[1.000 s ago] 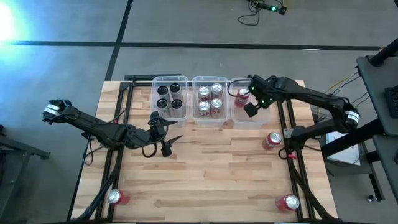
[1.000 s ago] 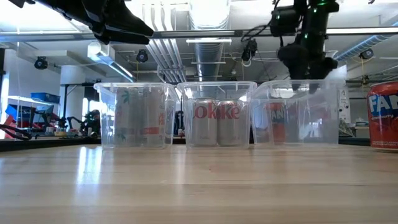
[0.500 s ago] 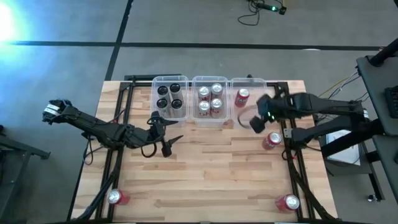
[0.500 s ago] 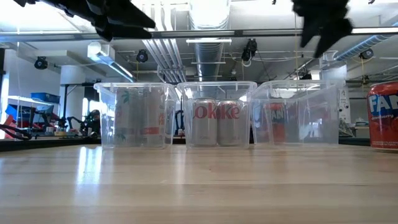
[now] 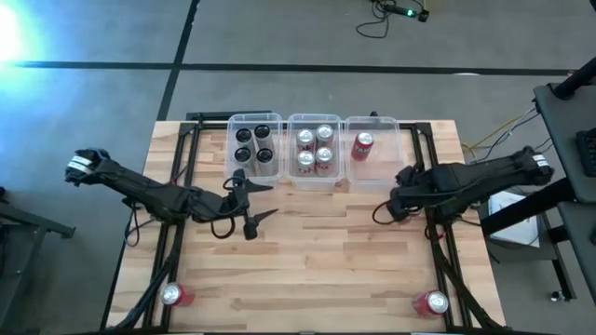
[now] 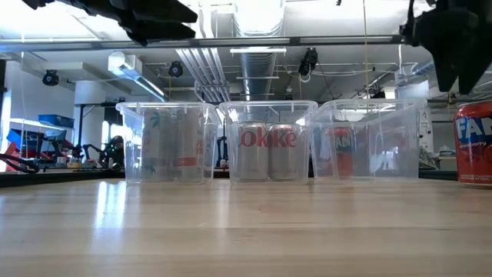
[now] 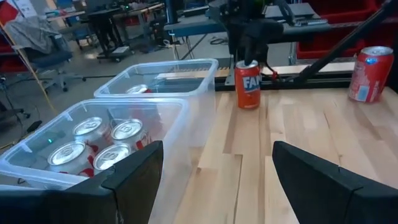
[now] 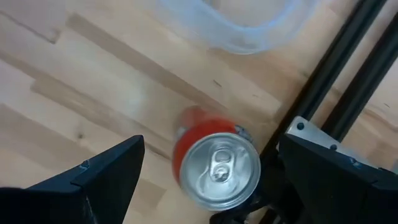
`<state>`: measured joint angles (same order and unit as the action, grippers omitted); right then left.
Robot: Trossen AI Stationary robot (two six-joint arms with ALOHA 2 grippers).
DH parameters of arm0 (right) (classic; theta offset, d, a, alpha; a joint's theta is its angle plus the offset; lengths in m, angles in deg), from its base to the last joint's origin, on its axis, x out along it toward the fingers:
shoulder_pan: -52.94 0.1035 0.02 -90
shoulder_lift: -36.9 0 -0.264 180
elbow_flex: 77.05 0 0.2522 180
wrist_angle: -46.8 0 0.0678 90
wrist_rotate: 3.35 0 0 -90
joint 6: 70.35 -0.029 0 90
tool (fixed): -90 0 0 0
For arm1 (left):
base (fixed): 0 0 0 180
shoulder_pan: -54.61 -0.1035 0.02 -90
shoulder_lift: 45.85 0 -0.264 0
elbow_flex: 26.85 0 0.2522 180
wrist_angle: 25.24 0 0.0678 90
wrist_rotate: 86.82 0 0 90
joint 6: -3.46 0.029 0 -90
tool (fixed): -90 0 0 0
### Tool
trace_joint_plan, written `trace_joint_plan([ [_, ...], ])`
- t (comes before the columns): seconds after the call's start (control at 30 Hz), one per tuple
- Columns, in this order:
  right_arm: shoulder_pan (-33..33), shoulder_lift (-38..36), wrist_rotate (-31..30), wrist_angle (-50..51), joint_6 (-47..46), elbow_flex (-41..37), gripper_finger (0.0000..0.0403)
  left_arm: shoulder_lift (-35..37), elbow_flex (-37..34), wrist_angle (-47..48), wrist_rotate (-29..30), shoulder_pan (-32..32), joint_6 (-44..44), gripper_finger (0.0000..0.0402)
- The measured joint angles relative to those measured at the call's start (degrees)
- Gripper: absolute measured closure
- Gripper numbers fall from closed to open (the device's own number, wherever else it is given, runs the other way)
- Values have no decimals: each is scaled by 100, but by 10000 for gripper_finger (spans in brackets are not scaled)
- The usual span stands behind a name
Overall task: Sort soda cans
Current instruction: Put the top red soda can into the right transparent bin
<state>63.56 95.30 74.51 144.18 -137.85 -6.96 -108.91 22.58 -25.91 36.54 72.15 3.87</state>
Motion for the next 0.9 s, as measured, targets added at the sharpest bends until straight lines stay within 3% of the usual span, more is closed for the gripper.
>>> trace_joint_plan([
  [0.47,-843,-168,938,-600,666,-911,35,-788,-2,-488,-16,0,-417,116],
  [0.9,-927,246,1436,-963,944,-1088,35,-846,-2,-671,-107,4,-400,116],
])
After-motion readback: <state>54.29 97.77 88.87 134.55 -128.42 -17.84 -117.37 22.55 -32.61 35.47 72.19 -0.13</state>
